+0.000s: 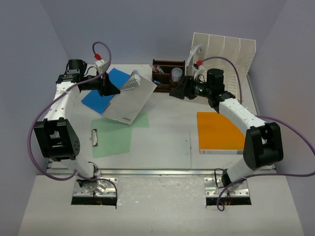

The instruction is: Organize the desk

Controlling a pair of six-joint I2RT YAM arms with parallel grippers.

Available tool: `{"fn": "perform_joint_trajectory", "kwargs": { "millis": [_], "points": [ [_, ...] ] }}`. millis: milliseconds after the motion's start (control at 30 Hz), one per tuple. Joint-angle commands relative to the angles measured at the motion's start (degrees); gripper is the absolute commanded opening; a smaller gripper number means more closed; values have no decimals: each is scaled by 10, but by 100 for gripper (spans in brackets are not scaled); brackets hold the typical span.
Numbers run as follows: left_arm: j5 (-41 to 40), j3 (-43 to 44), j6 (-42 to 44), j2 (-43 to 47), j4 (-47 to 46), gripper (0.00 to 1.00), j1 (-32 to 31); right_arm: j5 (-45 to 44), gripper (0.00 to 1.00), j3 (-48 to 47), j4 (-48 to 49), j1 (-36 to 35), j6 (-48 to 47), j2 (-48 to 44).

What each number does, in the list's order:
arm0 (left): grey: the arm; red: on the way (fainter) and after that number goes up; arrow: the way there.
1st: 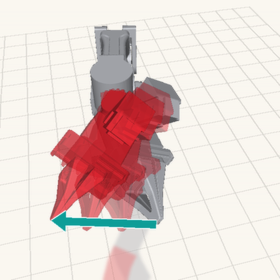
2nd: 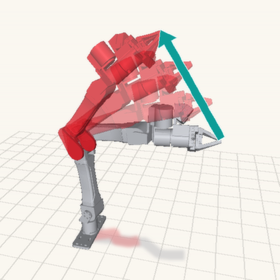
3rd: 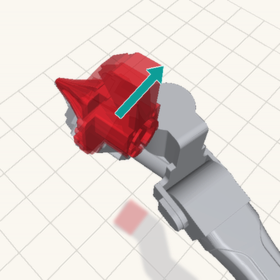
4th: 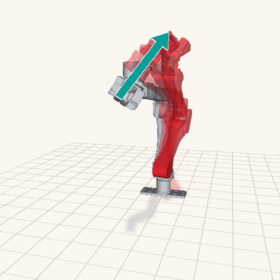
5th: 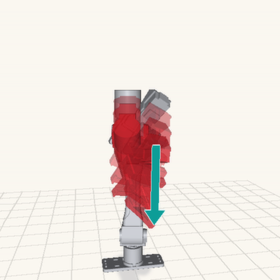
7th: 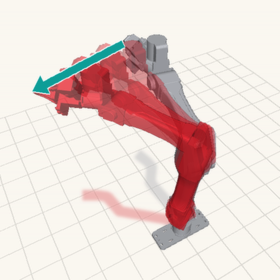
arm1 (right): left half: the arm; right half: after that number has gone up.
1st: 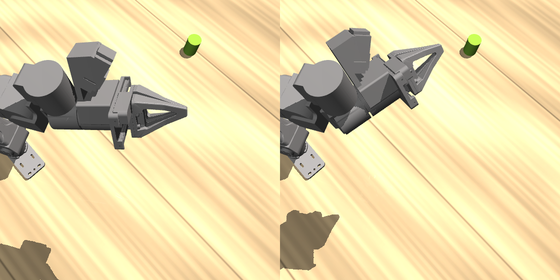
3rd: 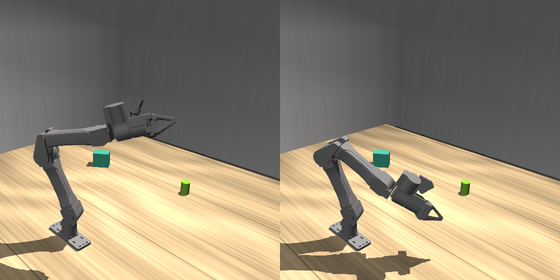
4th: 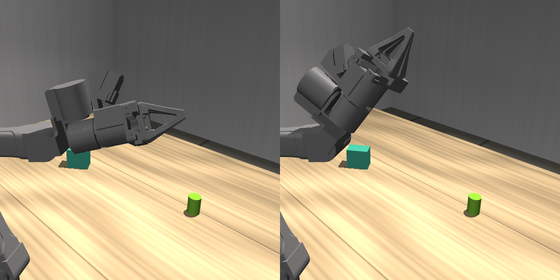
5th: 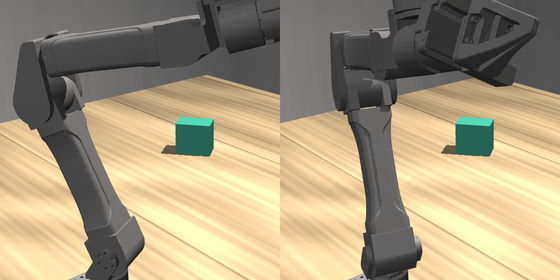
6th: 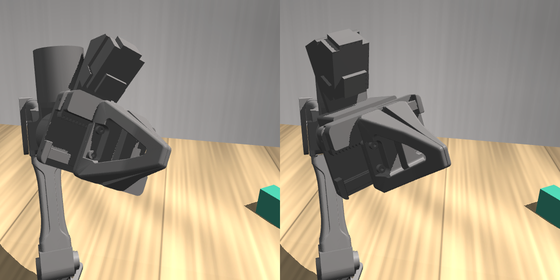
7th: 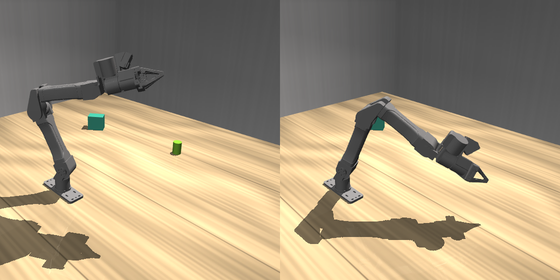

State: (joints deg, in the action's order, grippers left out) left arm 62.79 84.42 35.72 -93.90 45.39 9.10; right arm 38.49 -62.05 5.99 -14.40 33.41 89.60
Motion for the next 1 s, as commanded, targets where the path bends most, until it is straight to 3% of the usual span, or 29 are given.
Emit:
{"fn": "perform_joint_trajectory", "kwargs": {
  "millis": [0, 200, 333, 467, 700, 967],
  "points": [
    [109, -11, 30, 28, 5, 0, 6, 82, 73, -25, 65, -27, 24, 30],
    [167, -3, 76, 12, 67, 0, 5, 128, 75, -10, 170, -63, 76, 71],
    [189, 13, 152, -11, 146, 0, 5, 144, 75, -28, 196, -78, 106, 111],
    [192, 42, 288, -40, 280, 0, 5, 163, 72, -42, 244, -90, 147, 145],
    [203, 36, 327, -55, 299, 0, 6, 186, 57, -55, 310, -116, 205, 158],
    [208, 30, 334, -52, 300, 0, 6, 230, 25, -57, 329, -150, 227, 125]
  ]
}}
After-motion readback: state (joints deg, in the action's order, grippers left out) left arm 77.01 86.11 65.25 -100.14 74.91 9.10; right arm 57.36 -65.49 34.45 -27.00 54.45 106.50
